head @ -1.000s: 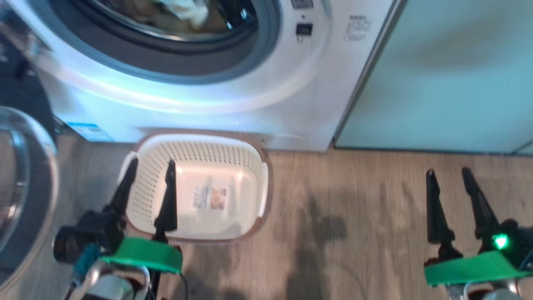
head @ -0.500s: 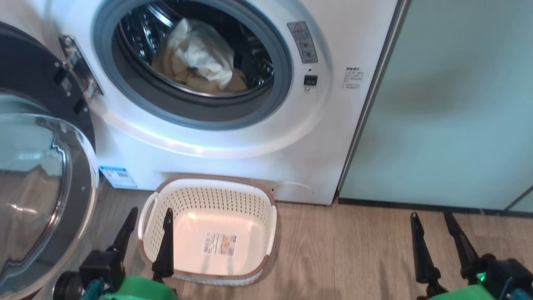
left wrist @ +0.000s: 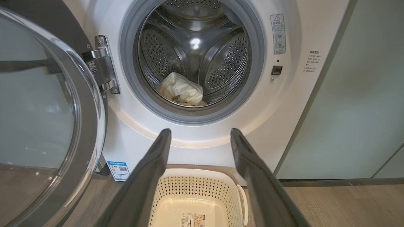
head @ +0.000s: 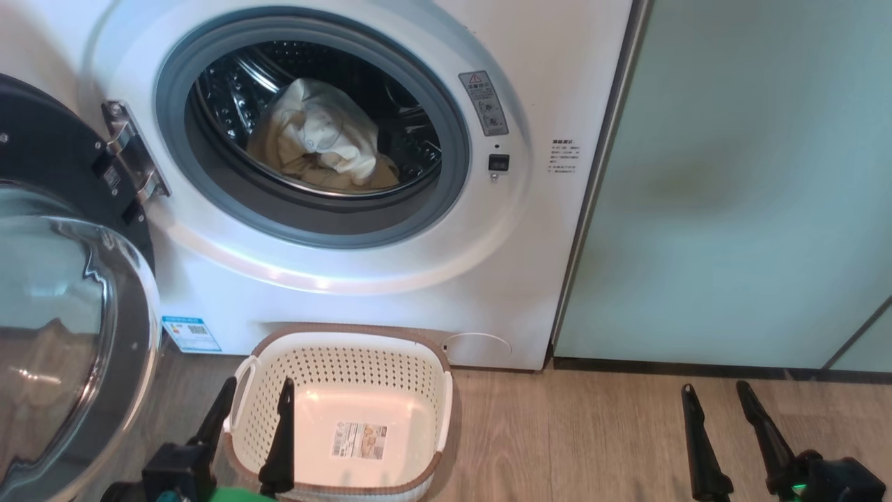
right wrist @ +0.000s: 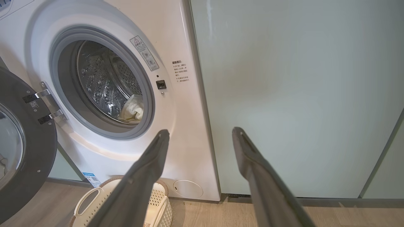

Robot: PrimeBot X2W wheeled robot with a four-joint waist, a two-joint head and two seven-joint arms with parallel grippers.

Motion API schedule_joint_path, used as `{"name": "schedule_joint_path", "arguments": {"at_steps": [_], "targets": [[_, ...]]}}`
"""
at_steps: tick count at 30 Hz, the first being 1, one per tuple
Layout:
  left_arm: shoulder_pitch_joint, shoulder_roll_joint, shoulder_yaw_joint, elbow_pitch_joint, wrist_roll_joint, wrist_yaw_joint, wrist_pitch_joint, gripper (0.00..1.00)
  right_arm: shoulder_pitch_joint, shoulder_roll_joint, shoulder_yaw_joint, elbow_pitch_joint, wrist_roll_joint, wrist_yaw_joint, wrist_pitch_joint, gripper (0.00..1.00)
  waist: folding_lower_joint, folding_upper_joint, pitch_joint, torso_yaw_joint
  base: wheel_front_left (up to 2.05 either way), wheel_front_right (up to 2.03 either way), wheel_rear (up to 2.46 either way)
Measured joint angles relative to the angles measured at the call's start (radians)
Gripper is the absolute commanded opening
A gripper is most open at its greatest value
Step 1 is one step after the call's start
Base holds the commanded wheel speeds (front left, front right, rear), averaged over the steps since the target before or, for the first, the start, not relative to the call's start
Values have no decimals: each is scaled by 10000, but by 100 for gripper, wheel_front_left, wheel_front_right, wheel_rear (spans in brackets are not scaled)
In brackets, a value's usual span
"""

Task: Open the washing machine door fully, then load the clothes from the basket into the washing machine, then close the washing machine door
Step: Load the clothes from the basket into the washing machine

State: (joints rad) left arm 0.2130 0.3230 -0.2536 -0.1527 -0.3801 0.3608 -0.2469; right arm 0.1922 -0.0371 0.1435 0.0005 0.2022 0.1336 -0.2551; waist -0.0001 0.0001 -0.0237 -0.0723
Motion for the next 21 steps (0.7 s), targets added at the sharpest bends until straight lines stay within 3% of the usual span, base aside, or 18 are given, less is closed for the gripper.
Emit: {"name": "schedule_joint_path", "arguments": {"at_steps": [21], "targets": [[22, 8, -79, 48, 2, 121, 6, 100, 1, 0, -10, -10, 0, 0, 0, 100, 1, 0, -52, -64, 0, 0, 0]]}}
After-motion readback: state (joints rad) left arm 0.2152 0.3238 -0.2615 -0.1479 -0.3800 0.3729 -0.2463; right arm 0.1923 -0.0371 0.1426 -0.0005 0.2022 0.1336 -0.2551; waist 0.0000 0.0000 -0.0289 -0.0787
